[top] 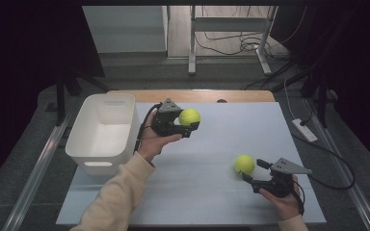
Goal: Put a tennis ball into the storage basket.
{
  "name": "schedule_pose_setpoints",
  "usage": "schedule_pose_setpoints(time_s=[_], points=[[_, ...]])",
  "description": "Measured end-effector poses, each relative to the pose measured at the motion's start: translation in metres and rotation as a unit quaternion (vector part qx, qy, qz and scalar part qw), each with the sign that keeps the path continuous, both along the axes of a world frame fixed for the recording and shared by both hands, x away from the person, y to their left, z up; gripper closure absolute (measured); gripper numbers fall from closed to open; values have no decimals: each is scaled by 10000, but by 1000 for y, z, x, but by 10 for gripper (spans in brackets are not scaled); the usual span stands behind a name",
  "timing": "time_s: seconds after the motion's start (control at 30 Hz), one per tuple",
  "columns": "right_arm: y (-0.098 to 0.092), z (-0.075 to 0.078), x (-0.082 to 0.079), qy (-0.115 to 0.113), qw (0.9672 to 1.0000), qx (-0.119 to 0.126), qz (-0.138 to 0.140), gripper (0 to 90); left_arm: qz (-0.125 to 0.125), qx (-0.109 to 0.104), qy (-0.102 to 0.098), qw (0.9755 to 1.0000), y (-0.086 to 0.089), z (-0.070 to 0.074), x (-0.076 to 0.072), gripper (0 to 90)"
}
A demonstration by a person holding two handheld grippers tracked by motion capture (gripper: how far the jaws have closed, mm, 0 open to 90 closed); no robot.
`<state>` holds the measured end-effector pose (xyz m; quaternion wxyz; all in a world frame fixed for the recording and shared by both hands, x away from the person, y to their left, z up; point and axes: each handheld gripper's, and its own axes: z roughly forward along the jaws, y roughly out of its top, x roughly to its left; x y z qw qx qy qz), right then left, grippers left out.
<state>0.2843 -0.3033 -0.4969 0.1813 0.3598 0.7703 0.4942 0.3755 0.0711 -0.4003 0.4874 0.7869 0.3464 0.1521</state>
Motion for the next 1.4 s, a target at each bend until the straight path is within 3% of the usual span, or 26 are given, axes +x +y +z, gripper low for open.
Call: schedule_pose_setpoints(time_s=[0.97,1.4], points=[[0,1,0,-6,10000,22,-35,177,294,-112,-252,9992,27,20,-6,266],[0,1,0,-12,10000,5,-30,177,447,-267,-383,9979,45,30,-9,266]])
